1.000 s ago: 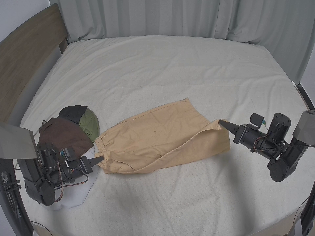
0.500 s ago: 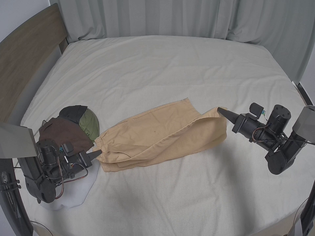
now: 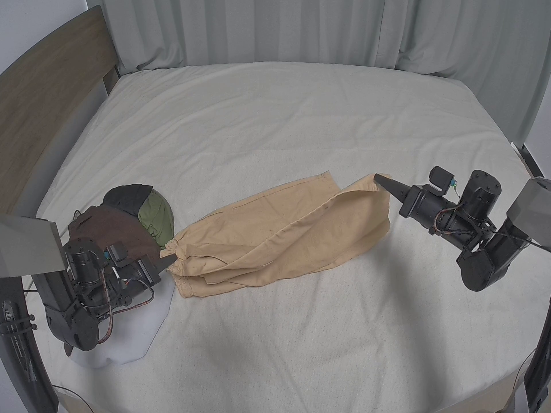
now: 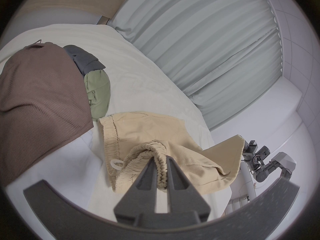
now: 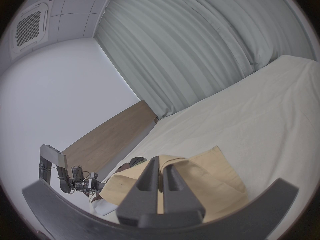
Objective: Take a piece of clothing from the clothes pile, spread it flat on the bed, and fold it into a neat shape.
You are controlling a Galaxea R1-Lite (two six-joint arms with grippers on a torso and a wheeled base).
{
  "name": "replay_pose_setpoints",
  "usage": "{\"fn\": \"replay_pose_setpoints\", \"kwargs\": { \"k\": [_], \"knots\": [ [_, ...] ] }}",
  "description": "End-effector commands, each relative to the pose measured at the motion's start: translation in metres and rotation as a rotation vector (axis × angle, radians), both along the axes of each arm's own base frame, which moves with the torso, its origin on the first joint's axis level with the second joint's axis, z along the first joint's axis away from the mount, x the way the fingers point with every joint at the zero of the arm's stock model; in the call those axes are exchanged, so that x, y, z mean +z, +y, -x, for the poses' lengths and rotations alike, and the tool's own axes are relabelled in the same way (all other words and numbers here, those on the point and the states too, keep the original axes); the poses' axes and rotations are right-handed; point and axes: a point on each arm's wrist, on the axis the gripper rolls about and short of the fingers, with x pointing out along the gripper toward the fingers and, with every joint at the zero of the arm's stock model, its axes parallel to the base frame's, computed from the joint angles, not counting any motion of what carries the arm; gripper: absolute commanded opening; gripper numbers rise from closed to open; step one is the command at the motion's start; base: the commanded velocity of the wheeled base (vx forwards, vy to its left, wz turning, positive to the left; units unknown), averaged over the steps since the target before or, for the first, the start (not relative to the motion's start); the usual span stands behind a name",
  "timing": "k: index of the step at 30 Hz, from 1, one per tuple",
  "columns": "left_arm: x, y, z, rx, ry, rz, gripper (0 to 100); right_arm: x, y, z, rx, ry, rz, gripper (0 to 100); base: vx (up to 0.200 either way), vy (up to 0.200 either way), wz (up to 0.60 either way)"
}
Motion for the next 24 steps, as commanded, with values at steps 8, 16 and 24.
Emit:
{"fn": "replay_pose_setpoints", "kwargs": {
  "k": [8,16,24],
  "knots": [
    [0.001,-0.002,-0.004,0.024,-0.009,0.001,0,-0.016,0.004,-0.026,-0.003,0.006,0.002,0,0.0,0.0,0.0],
    [0.001,-0.001,-0.007,0.033,-0.008,0.021,0,-0.02,0.009,-0.046,-0.003,-0.026,-0.006,0,0.0,0.0,0.0],
    [-0.001,-0.001,-0.012,0.065,-0.004,0.03,0,-0.019,0.011,-0.059,-0.006,-0.009,-0.003,0,0.0,0.0,0.0]
  ]
}}
